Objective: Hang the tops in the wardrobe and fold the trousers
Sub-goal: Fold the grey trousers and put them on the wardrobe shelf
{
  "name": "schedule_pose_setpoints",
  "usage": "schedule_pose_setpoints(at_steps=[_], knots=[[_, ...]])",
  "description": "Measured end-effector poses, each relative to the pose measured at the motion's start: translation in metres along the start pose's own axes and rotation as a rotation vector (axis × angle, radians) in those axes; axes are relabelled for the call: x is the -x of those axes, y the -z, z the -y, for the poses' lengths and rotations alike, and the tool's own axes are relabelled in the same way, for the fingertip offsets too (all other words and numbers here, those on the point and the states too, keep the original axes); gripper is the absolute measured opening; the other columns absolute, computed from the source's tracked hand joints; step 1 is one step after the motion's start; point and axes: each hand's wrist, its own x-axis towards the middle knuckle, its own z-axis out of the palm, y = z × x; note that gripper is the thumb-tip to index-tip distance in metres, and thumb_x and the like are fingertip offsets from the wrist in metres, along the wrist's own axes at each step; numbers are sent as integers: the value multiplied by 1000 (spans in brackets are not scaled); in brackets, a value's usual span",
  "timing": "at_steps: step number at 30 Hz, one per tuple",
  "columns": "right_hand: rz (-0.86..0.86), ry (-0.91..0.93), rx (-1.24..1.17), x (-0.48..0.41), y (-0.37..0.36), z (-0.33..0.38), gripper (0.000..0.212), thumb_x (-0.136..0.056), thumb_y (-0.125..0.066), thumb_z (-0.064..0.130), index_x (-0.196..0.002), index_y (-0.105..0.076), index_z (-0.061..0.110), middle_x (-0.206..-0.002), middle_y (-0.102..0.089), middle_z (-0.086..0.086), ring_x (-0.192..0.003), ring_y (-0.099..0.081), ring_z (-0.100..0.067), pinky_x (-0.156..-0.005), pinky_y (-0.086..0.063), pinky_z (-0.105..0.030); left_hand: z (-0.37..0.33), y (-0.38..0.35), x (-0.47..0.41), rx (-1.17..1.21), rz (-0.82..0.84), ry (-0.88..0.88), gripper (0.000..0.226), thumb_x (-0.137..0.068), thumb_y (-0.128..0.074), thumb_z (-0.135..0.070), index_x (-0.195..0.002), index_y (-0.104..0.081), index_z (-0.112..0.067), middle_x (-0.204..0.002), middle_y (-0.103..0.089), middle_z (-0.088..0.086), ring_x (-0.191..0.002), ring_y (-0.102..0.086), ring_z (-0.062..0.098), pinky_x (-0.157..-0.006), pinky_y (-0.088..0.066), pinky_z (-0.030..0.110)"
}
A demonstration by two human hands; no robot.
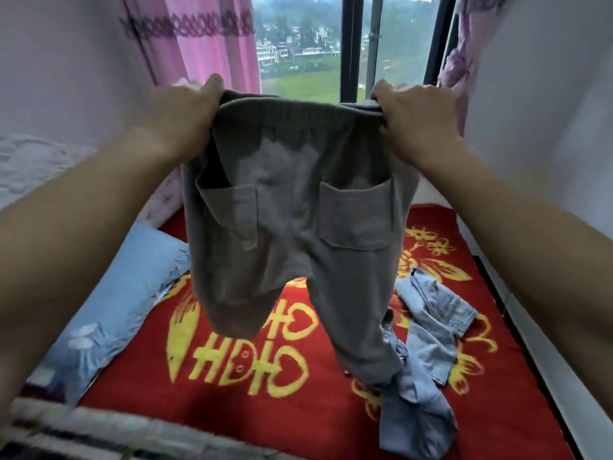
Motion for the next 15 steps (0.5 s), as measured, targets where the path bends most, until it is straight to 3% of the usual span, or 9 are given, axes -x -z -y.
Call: schedule_pose_setpoints(at_steps=[4,7,8,10,12,15], knots=[[118,22,-30,-13,-10,34,22,-91,-61,27,-109,-62,14,-93,-67,-17,-86,-65,-38,-66,-39,-37,28,-23,21,109,210,33,45,-82,-60,-27,-115,-35,-10,-102,-58,22,-92,-54,39,-74,-47,49],[230,-8,-2,-16,-27,63,21,-86,-70,34,-101,-68,19,-94,-69,-15,-92,-65,-37,-67,-36,-35,50,-56,40,189,276,-10,76,-78,-47,-79,-123,-30,-20,-96,-57,12,-85,-56,33,-70,-45,42],[268,-21,8,-16,-36,74,19,-86,-69,34,-98,-69,19,-95,-69,-14,-93,-65,-37,-67,-35,-35,56,-72,48,220,283,-31,85,-74,-38,-89,-126,-28,-23,-94,-58,12,-84,-58,33,-68,-44,41],[359,-61,28,-13,-56,97,15,-88,-63,28,-96,-70,17,-98,-69,-14,-95,-66,-37,-69,-37,-35,69,-104,63,261,272,-85,82,-77,-27,-88,-132,-27,-27,-94,-64,13,-84,-63,34,-64,-43,39],[493,-107,46,-10,-74,122,18,-89,-59,28,-97,-71,18,-101,-69,-11,-96,-66,-34,-70,-42,-36,79,-135,76,233,271,-147,64,-86,-22,-79,-126,-41,-34,-95,-70,10,-85,-67,32,-63,-43,37],[769,-154,2,-3,-94,157,40,-78,-71,61,-88,-66,23,-91,-65,-2,-88,-65,-28,-68,-44,-31,86,-176,93,165,311,-218,51,-89,-31,-73,-99,-59,-31,-89,-72,8,-83,-69,31,-60,-41,33]])
